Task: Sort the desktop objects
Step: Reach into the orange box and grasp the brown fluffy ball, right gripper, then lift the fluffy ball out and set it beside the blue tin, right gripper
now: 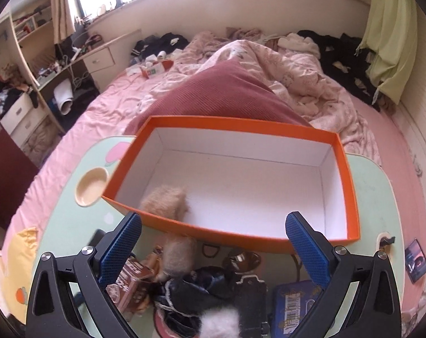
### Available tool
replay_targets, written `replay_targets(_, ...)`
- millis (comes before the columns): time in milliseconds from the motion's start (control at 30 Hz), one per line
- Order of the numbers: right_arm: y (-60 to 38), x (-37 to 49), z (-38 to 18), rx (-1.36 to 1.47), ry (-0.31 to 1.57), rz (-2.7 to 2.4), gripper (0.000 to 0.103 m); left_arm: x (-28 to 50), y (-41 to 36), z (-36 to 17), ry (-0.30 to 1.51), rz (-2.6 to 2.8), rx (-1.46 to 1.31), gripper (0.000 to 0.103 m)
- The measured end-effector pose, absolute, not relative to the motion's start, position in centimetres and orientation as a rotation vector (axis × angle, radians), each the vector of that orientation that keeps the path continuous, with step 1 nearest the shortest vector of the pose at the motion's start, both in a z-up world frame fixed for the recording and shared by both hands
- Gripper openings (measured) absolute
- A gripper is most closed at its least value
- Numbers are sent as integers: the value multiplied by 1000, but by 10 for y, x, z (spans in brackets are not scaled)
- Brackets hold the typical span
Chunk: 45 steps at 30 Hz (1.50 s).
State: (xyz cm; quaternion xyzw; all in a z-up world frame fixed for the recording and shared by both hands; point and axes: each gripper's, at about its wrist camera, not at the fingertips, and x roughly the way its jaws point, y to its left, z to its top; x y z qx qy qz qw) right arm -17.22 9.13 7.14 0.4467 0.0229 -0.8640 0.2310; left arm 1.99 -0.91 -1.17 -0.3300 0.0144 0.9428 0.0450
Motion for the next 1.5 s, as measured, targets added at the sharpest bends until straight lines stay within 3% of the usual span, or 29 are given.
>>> replay_targets(67,88,-191,79,1275,-38,-2261,100,20,-9,-12,44,2881,-1007,103)
replay_targets(133,81,-211,76,1382,-85,-2131,77,20,-9,-12,42,2882,-1006,103)
replay_targets(200,71,-230,66,1509,-70,-2037,66,20,-8,-12,42,2882,-1005,103)
replay_targets(400,54,-249,32,1697,-163,-1819,64,18,-7,-12,39,2885,-1002,103)
replay_targets(600,37,-248,9,1744,-29,-1849,61,19,-7,-13,38,2888,-1005,103)
replay_targets(700,43,-246,8,1732,17,-1904,25,18,-6,-12,36,2888,-1002,103)
replay_targets(933,65,-253,18,1665,-50,-1970,23,17,-5,-12,35,2890,-1000,103)
replay_targets(1267,164,-199,115,1276,-180,-2168,23,17,-5,-12,35,2891,-1001,103)
replay_targets(1367,180,-168,114,1218,-163,-2231,23,17,-5,-13,35,2891,-1001,103)
replay_targets(1500,198,-126,75,1272,-143,-2192,23,17,-4,-12,35,2892,-1002,103)
